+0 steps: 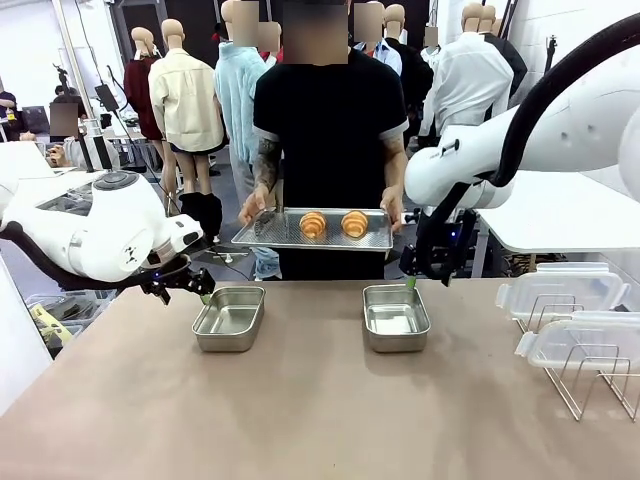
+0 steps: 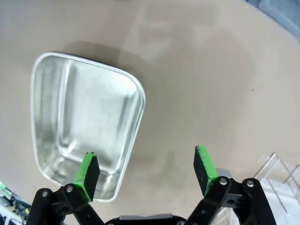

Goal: Place the bread in airtight containers.
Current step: Lift both Airtight Container.

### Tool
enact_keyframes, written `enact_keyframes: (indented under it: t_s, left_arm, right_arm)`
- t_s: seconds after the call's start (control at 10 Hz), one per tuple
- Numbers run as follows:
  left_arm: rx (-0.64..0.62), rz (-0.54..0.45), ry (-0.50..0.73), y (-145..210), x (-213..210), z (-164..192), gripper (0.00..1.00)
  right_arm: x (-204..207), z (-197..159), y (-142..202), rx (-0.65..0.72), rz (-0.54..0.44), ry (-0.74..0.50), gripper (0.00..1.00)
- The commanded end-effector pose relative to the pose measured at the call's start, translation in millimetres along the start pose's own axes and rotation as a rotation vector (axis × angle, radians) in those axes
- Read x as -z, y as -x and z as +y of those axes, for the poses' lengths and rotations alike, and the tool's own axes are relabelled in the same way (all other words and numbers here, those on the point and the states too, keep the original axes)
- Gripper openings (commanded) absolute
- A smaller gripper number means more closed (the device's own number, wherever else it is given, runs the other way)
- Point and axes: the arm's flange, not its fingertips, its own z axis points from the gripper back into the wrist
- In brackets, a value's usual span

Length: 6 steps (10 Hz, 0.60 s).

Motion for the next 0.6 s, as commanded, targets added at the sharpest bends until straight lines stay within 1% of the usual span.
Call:
enact_keyframes:
  t_s: [0.0,0.1,0.2,0.3,0.4,0.5]
  left_arm:
    - [-0.099,0.012,-0.008,-4.2,-0.7,-3.5,1.00]
    - [0.000,0.000,0.000,0.0,0.0,0.0,1.00]
    - [0.000,0.000,0.000,0.0,0.0,0.0,1.00]
    - [-0.029,0.007,0.001,0.2,3.9,1.2,1.00]
    - [-0.017,0.033,0.030,-1.5,8.7,4.6,1.00]
    - [0.012,0.050,0.030,1.1,16.5,2.1,1.00]
  right_arm:
    - [-25.4,7.8,27.5,0.030,-0.055,-0.021,1.00]
    - [0.0,0.0,0.0,0.000,0.000,0.000,1.00]
    - [0.0,0.0,0.0,0.000,0.000,0.000,1.00]
    - [-7.6,1.7,6.1,0.007,-0.006,-0.001,1.00]
    - [5.5,9.7,-10.1,0.055,0.024,0.048,1.00]
    - [16.7,12.2,-16.3,0.078,0.047,0.063,1.00]
